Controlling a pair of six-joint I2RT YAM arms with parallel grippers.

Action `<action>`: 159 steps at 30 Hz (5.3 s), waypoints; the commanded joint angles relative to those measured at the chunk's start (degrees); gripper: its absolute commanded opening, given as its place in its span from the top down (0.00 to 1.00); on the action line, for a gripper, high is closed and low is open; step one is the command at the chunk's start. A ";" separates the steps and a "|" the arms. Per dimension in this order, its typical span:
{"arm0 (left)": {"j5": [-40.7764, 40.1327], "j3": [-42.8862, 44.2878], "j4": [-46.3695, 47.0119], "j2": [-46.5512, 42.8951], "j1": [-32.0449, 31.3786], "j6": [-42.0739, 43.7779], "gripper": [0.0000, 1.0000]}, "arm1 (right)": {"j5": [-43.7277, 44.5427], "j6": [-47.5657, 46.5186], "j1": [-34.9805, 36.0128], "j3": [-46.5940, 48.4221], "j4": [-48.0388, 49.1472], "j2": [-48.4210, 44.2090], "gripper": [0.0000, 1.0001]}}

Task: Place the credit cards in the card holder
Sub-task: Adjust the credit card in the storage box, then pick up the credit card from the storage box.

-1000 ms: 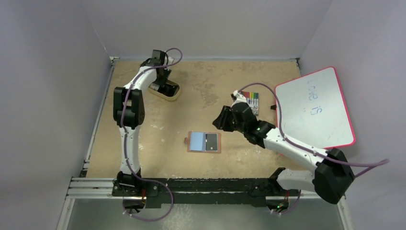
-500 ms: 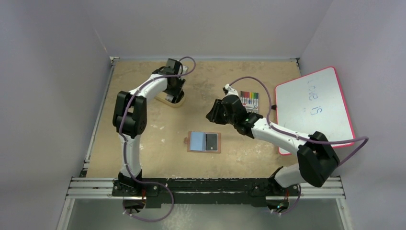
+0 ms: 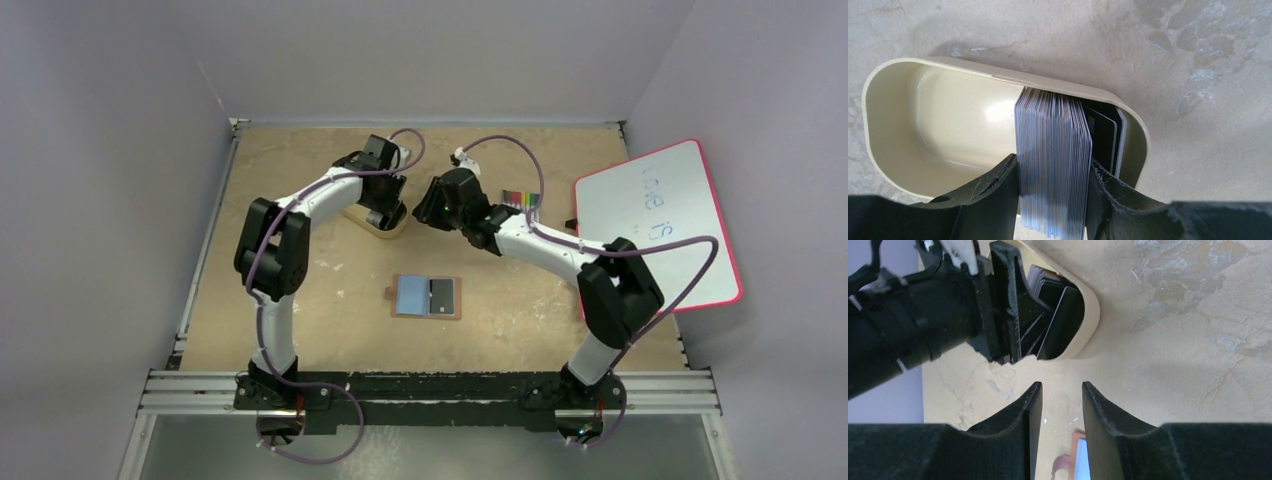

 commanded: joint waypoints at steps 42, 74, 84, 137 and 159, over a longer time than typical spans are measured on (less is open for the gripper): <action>-8.50 5.68 -4.93 -2.98 3.02 3.45 1.00 | 6.05 5.23 -2.63 7.55 -5.36 16.81 0.93; -15.84 5.98 -0.27 0.93 3.75 6.11 0.39 | 6.82 1.39 -2.54 4.52 -5.99 15.18 0.89; -19.95 6.04 0.15 -0.46 3.75 5.34 0.38 | 5.79 0.94 -2.54 4.18 -5.54 14.91 0.89; -13.11 7.13 -7.27 -4.69 2.45 2.73 1.00 | 4.63 -1.49 -2.85 6.35 -5.67 15.47 0.84; -2.88 13.10 -13.49 -11.95 4.69 -9.46 1.00 | 0.34 -9.76 -4.80 6.22 -4.67 3.37 0.38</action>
